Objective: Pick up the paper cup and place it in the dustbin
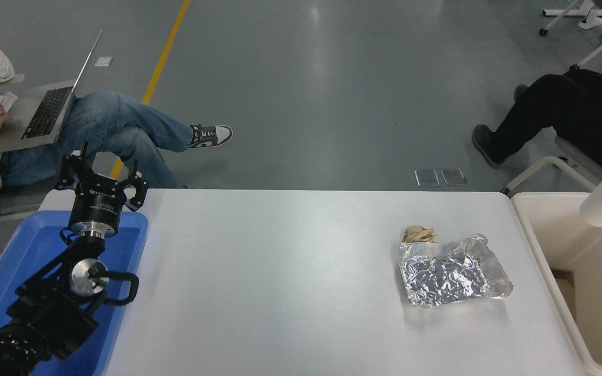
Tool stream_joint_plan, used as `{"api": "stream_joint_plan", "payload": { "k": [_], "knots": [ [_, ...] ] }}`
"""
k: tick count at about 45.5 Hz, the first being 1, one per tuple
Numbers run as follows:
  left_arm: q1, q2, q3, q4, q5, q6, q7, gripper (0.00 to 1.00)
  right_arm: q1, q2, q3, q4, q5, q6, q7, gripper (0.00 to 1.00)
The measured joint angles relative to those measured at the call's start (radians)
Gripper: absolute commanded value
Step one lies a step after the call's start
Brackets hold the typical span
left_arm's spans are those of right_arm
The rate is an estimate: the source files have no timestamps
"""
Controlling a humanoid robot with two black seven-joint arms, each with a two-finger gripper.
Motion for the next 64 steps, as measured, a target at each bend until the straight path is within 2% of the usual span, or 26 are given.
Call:
{"api": "stream_joint_plan", "payload": {
  "k": [21, 37, 52, 53, 56, 58, 64],
  "knots": [
    [-0.001, 0.0, -0.001, 0.0, 0.0, 0.0, 0.0, 0.99, -0.484, 0.081, 0.247, -0.33, -0.014, -0.242, 0.002, 0.0],
    [-0.001, 0.0, -0.001, -0.001, 0.001, 0.0, 0.0, 0.99, -0.775, 0.219, 0.427, -0.636, -0.016, -0.316, 0.002, 0.0],
    [-0.001, 0.0, -0.001, -0.001, 0.001, 0.0, 0.0, 0.99, -0.911, 0.303, 0.472, -0.768, -0.011, -0.388, 0.003, 0.0],
    [-0.001, 0.0, -0.001, -0.001, 0.001, 0.0, 0.0, 0.99, -0.916, 0.305, 0.473, -0.771, -0.01, -0.391, 0.003, 0.02],
    [-0.001, 0.0, -0.001, 0.0, 0.001, 0.0, 0.0, 0.99, -0.928, 0.312, 0.477, -0.781, -0.009, -0.398, 0.003, 0.33],
    [-0.001, 0.0, -0.001, 0.0, 0.001, 0.0, 0.0, 0.99, -0.934, 0.316, 0.478, -0.786, -0.009, -0.405, 0.003, 0.47],
    [-0.001, 0.0, -0.001, 0.0, 0.001, 0.0, 0.0, 0.99, -0.946, 0.323, 0.481, -0.793, -0.008, -0.441, 0.003, 0.76]
  ]
}}
